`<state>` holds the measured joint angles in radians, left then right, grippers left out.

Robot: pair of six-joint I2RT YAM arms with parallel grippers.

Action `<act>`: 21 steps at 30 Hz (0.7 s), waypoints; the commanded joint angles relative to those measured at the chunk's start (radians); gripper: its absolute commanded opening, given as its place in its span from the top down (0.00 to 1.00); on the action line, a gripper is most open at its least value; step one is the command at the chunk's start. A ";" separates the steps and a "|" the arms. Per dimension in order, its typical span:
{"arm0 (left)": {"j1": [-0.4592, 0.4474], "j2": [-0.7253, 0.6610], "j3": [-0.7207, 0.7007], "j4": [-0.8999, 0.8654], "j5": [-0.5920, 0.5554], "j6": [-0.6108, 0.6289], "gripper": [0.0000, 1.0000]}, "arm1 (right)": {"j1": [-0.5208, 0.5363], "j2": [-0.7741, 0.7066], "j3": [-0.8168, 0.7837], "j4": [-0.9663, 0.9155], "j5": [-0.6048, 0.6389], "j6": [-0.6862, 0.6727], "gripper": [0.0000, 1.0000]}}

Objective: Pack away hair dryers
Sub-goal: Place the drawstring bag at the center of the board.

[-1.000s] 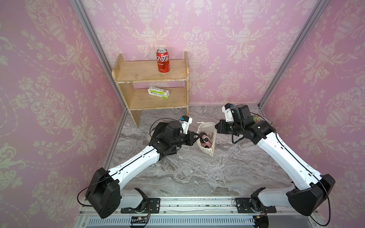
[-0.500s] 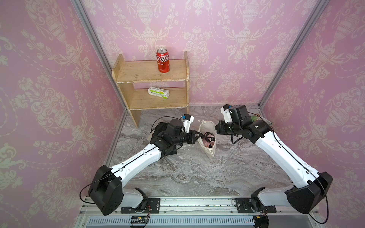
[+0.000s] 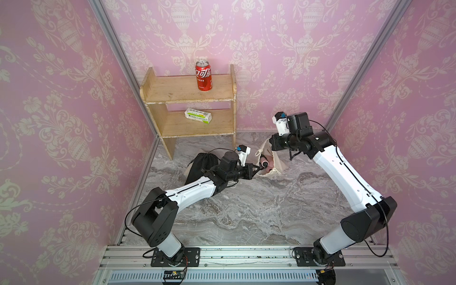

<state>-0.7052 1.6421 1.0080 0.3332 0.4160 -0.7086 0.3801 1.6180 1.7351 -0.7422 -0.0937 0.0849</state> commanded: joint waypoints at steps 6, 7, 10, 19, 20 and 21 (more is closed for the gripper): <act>-0.048 0.237 0.094 0.216 -0.072 -0.081 1.00 | 0.001 0.088 0.050 0.121 -0.006 -0.292 1.00; -0.054 0.262 0.099 0.238 -0.075 -0.088 1.00 | 0.002 0.094 0.042 0.133 -0.005 -0.301 1.00; -0.067 0.313 0.105 0.266 -0.084 -0.098 1.00 | 0.001 0.103 0.011 0.140 -0.003 -0.300 1.00; -0.068 0.385 0.079 0.311 -0.129 -0.079 1.00 | 0.005 0.007 -0.299 0.271 -0.021 -0.217 1.00; -0.068 0.394 0.084 0.309 -0.129 -0.078 1.00 | 0.005 0.001 -0.327 0.280 -0.021 -0.206 1.00; -0.068 0.398 0.084 0.311 -0.126 -0.083 1.00 | 0.006 -0.006 -0.356 0.288 -0.023 -0.198 1.00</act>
<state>-0.7715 2.0190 1.0904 0.6071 0.3222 -0.7876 0.3801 1.6581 1.4311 -0.5140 -0.1005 -0.1528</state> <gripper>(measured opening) 0.049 0.045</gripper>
